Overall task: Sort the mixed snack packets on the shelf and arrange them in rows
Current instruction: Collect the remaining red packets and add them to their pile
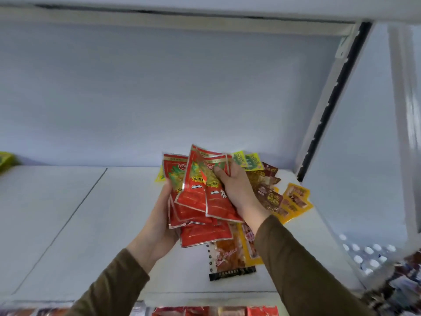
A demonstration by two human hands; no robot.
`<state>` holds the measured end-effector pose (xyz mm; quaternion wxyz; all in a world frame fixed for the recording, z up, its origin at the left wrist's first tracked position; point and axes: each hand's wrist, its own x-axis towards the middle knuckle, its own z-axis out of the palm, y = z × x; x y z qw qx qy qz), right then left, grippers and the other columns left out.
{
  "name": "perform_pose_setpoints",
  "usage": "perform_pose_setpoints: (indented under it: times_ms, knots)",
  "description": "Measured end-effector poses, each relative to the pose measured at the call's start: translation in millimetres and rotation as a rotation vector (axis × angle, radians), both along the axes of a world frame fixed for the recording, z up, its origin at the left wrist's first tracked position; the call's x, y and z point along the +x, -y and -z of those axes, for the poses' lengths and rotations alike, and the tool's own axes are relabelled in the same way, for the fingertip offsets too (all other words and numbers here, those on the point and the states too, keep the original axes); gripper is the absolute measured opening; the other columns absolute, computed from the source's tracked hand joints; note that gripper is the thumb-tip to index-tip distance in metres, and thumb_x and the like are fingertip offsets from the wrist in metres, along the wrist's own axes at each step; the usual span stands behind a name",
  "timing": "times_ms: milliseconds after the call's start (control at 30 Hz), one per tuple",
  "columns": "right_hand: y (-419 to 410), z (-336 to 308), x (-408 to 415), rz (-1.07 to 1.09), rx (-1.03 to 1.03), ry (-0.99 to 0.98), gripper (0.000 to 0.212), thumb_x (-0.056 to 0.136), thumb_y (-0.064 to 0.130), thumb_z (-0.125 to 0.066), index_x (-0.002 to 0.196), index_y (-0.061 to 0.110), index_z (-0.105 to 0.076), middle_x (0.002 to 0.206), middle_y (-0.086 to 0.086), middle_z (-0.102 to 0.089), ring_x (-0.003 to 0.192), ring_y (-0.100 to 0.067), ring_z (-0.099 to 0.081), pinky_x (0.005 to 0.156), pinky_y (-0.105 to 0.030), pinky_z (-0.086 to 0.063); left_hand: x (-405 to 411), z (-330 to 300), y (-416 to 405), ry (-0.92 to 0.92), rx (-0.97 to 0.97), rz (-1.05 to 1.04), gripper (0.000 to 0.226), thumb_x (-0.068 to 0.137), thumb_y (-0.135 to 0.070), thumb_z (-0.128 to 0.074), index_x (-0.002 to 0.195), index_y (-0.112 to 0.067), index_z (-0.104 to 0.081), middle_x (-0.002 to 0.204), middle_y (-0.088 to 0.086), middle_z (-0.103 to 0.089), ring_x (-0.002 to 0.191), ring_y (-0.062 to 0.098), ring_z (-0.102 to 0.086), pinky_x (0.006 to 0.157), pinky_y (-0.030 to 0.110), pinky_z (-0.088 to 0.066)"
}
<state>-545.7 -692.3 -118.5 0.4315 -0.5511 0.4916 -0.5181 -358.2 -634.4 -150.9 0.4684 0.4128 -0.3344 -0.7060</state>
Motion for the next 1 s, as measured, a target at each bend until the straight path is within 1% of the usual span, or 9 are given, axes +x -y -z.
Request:
perform_pose_setpoints:
  times_ms: [67,133,200,300,500,733,833,933,1000]
  knots:
    - [2,2,13,0.019,-0.123,-0.239,0.021,0.104,0.029,-0.055,0.122,0.018,-0.06,0.106,0.009,-0.071,0.094,-0.002,-0.068,0.078,-0.018,-0.053,10,-4,-3,0.035,-0.005,-0.007,0.098,0.06,-0.091,-0.068,0.135,-0.028,-0.066,0.131,0.011,-0.07,0.12,0.036,-0.068,0.101,0.055,-0.051]
    - [0,1,30,0.013,-0.209,-0.412,0.023,0.104,0.033,-0.053,0.122,0.019,-0.057,0.097,0.018,-0.065,0.081,0.01,-0.063,0.066,-0.008,-0.048,21,-6,-8,0.076,-0.007,-0.012,0.096,0.064,-0.089,-0.066,0.136,-0.026,-0.063,0.129,0.01,-0.072,0.116,0.034,-0.07,0.096,0.051,-0.055]
    - [-3,0,50,0.005,-0.282,-0.544,0.025,0.105,0.034,-0.051,0.125,0.019,-0.054,0.089,0.018,-0.064,0.07,0.011,-0.063,0.055,-0.009,-0.05,33,-8,-14,0.093,0.005,-0.021,0.086,0.072,-0.081,-0.063,0.136,-0.024,-0.061,0.127,0.01,-0.073,0.115,0.033,-0.071,0.095,0.049,-0.058]
    - [-10,-1,83,0.039,-0.418,-0.657,0.027,0.106,0.034,-0.051,0.128,0.019,-0.055,0.09,0.01,-0.069,0.07,0.0,-0.066,0.057,-0.023,-0.057,57,-11,-22,0.122,0.019,-0.043,0.088,0.069,-0.07,-0.077,0.138,-0.02,-0.059,0.127,0.009,-0.073,0.115,0.032,-0.071,0.098,0.048,-0.057]
    - [-20,3,162,-0.01,-0.271,-0.383,0.024,0.1,0.038,-0.06,0.118,0.025,-0.053,0.104,0.013,-0.067,0.091,-0.006,-0.068,0.077,-0.036,-0.06,125,-8,-38,0.1,0.036,-0.098,0.089,0.058,-0.052,-0.089,0.135,-0.02,-0.056,0.12,0.007,-0.076,0.108,0.028,-0.074,0.076,0.036,-0.063]
    - [-32,0,289,-0.326,0.13,0.088,0.026,0.088,0.033,-0.068,0.111,0.037,-0.058,0.101,0.008,-0.075,0.088,-0.014,-0.076,0.07,-0.033,-0.06,256,-1,-52,-0.058,0.063,-0.124,0.086,0.058,-0.043,-0.093,0.132,-0.012,-0.061,0.123,0.014,-0.074,0.104,0.031,-0.075,0.074,0.039,-0.063]
    - [-33,3,338,-0.483,0.218,0.147,0.053,0.082,0.035,-0.08,0.128,0.039,-0.054,0.114,0.003,-0.074,0.098,-0.021,-0.075,0.079,-0.038,-0.061,317,2,-54,-0.094,0.046,-0.142,0.074,0.07,-0.039,-0.087,0.132,-0.008,-0.062,0.123,0.016,-0.073,0.102,0.031,-0.076,0.074,0.04,-0.063]
    - [-32,14,377,-0.466,0.329,0.131,0.097,0.07,0.052,-0.088,0.15,0.039,-0.035,0.132,0.0,-0.066,0.104,-0.023,-0.074,0.09,-0.046,-0.06,358,2,-51,-0.078,0.035,-0.162,0.059,0.083,-0.036,-0.078,0.132,-0.009,-0.063,0.122,0.015,-0.074,0.101,0.03,-0.076,0.072,0.039,-0.063]
    - [-27,22,397,-0.449,0.394,0.138,0.11,0.066,0.058,-0.089,0.155,0.036,-0.028,0.134,-0.002,-0.065,0.106,-0.025,-0.073,0.094,-0.049,-0.058,377,2,-46,-0.058,0.028,-0.183,0.056,0.085,-0.037,-0.075,0.132,-0.011,-0.062,0.122,0.014,-0.074,0.102,0.03,-0.076,0.072,0.038,-0.063]
